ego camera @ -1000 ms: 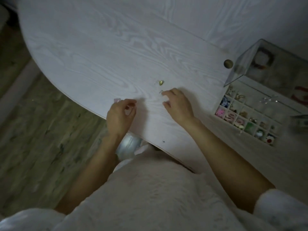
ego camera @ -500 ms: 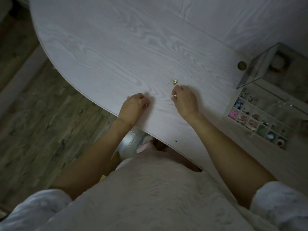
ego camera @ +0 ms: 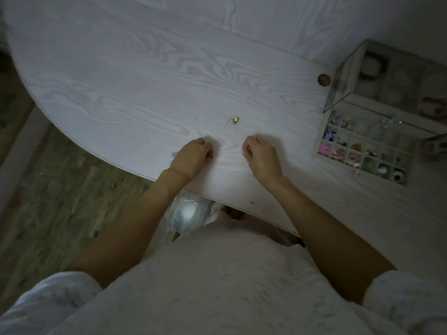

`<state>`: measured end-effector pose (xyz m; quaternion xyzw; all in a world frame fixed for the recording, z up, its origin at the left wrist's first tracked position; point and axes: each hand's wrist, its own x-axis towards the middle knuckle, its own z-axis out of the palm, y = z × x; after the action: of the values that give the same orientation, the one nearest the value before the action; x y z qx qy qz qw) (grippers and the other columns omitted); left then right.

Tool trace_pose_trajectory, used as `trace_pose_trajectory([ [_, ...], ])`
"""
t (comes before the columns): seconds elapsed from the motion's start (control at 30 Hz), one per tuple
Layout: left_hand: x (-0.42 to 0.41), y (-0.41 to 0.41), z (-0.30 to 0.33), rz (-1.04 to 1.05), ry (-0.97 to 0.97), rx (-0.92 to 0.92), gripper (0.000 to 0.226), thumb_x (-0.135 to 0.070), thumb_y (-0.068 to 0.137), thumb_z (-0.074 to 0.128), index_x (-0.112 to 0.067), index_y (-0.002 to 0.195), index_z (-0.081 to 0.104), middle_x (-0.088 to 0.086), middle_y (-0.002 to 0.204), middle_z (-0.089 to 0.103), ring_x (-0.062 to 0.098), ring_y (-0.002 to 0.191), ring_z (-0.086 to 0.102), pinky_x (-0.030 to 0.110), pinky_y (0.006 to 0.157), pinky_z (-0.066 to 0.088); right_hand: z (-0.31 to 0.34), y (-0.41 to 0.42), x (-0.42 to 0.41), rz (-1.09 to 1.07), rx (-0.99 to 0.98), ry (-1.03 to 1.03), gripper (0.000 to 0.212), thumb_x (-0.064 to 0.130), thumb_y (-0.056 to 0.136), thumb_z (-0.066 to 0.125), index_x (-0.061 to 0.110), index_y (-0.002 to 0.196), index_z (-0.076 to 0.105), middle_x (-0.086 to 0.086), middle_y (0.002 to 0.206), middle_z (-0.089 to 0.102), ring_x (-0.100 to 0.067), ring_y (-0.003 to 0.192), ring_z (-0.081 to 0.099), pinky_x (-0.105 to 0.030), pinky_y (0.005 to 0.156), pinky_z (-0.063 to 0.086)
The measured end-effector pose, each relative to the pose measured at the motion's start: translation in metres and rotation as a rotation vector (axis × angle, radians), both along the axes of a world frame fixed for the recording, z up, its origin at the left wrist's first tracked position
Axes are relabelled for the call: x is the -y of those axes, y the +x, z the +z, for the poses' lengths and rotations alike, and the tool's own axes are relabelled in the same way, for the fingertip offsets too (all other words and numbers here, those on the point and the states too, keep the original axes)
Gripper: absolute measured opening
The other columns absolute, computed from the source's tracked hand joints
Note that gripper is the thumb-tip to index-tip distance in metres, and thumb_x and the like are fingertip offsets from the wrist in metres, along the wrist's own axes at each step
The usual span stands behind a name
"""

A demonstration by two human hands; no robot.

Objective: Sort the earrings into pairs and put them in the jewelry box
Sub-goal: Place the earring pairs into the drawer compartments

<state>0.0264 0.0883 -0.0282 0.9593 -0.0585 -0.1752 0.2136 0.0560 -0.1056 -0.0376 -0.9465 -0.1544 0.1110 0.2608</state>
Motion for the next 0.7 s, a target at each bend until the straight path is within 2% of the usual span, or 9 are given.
trace_pose_trajectory([
  [0.2, 0.006, 0.006, 0.002, -0.004, 0.006, -0.037, 0.016, -0.007, 0.092, 0.048, 0.000, 0.104, 0.056, 0.022, 0.105, 0.057, 0.036, 0.091, 0.056, 0.036, 0.077, 0.040, 0.010, -0.024, 0.038, -0.094, 0.043, 0.112, 0.006, 0.007, 0.084, 0.065, 0.008, 0.088, 0.062, -0.007, 0.082, 0.064, -0.017, 0.072, 0.057, -0.027, 0.063, 0.047],
  [0.33, 0.034, 0.017, 0.014, 0.048, -0.198, 0.055, 0.010, -0.008, 0.085, 0.060, -0.007, 0.095, 0.061, 0.015, 0.096, 0.063, 0.027, 0.084, 0.060, 0.035, 0.078, 0.047, 0.018, -0.034, 0.089, -0.171, -0.003, 0.157, 0.004, 0.008, 0.082, 0.067, 0.008, 0.085, 0.066, -0.007, 0.079, 0.064, -0.014, 0.069, 0.055, -0.022, 0.065, 0.040],
  [0.5, 0.099, 0.034, 0.034, 0.059, -0.537, 0.079, 0.007, -0.007, 0.080, 0.070, -0.013, 0.084, 0.068, 0.003, 0.088, 0.068, 0.011, 0.077, 0.063, 0.017, 0.074, 0.051, 0.027, -0.030, 0.154, -0.459, -0.028, 0.304, 0.006, 0.005, 0.080, 0.068, 0.009, 0.084, 0.069, 0.001, 0.078, 0.065, -0.011, 0.072, 0.058, -0.009, 0.065, 0.041],
  [0.63, 0.172, 0.066, 0.038, 0.048, -0.649, 0.151, 0.003, -0.010, 0.079, 0.071, -0.010, 0.082, 0.069, 0.005, 0.084, 0.069, 0.013, 0.075, 0.065, 0.022, 0.070, 0.054, 0.036, 0.000, 0.204, -0.683, 0.045, 0.375, 0.009, 0.006, 0.081, 0.068, 0.005, 0.089, 0.069, -0.005, 0.084, 0.067, -0.012, 0.077, 0.059, -0.004, 0.069, 0.043],
  [0.7, 0.209, 0.086, 0.036, 0.014, -0.625, 0.207, 0.005, -0.012, 0.079, 0.072, -0.009, 0.082, 0.069, 0.007, 0.084, 0.069, 0.014, 0.073, 0.065, 0.025, 0.069, 0.055, 0.035, 0.015, 0.223, -0.757, 0.062, 0.396, 0.009, 0.008, 0.082, 0.068, 0.004, 0.090, 0.069, -0.008, 0.084, 0.067, -0.013, 0.078, 0.059, -0.014, 0.073, 0.046],
])
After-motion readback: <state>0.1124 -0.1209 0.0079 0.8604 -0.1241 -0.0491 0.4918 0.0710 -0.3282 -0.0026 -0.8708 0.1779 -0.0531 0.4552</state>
